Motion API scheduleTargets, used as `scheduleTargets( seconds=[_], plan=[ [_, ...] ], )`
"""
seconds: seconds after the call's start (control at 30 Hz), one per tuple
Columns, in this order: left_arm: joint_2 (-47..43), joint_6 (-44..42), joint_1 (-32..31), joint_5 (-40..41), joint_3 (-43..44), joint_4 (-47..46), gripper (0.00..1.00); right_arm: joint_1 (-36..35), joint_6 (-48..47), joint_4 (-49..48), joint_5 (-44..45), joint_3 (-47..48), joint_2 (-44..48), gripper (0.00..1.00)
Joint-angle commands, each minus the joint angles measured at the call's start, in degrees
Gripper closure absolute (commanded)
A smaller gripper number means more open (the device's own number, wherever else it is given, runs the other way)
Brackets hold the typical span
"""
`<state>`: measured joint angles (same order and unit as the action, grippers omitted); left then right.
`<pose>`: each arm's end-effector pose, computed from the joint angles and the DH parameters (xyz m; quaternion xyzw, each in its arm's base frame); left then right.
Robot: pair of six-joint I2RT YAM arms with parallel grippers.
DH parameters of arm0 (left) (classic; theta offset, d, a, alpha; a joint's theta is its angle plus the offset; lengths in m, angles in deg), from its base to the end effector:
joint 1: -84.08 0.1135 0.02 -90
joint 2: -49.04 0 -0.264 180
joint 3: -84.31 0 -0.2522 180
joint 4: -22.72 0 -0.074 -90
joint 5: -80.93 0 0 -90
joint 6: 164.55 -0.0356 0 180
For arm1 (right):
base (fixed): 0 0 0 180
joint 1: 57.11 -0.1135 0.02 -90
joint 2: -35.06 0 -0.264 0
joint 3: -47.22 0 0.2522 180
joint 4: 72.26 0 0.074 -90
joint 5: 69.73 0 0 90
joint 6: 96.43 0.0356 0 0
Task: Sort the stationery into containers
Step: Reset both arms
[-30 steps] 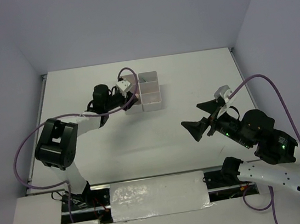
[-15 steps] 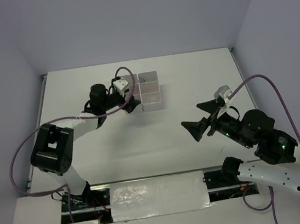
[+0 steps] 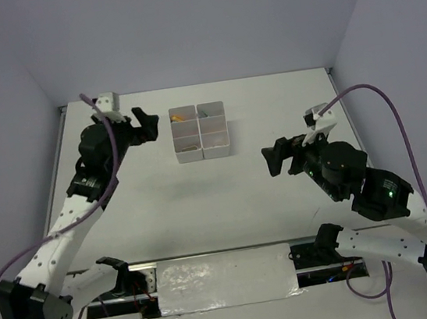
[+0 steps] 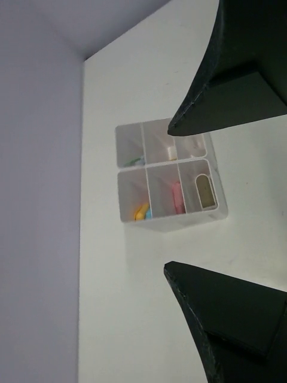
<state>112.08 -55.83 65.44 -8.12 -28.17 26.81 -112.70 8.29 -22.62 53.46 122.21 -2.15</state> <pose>0.2478 -0.0830 0.3693 -0.0064 0.7047 -0.2217 0.6740 0.0786 0.0803 0.4063 -0.0911 0.7601 0.1665 0.6215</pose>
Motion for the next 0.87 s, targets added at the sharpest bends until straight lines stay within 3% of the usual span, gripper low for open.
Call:
scheduleTargets(
  seconds=[0.0,0.03,0.13,0.27,0.5,0.67,0.83],
  plan=[
    [-4.33,11.15,0.7,19.83,4.5,19.39,0.01,0.22,4.62,5.77,8.12,5.64,-0.06,0.0],
    [-5.03,13.16,0.7,21.97,5.38,26.74,0.01,0.22,4.79,6.83,8.12,6.17,0.12,0.0],
    [-9.33,15.29,0.7,25.68,6.54,36.35,0.01,0.31,4.53,7.54,7.07,6.71,3.01,0.0],
    [-19.33,13.01,0.7,25.94,5.04,41.21,0.01,0.22,3.91,9.64,6.18,6.44,7.32,0.0],
    [-28.67,7.48,0.7,24.8,3.02,45.17,0.01,0.22,6.28,18.17,8.29,7.06,13.12,0.0],
    [-35.43,5.36,0.7,33.84,-3.45,45.28,0.01,0.31,6.64,17.83,7.68,4.08,17.7,0.0],
    [-38.17,6.59,1.49,31.92,-5.24,43.16,0.01,0.22,7.51,16.59,8.03,2.93,17.79,0.0]
  ],
)
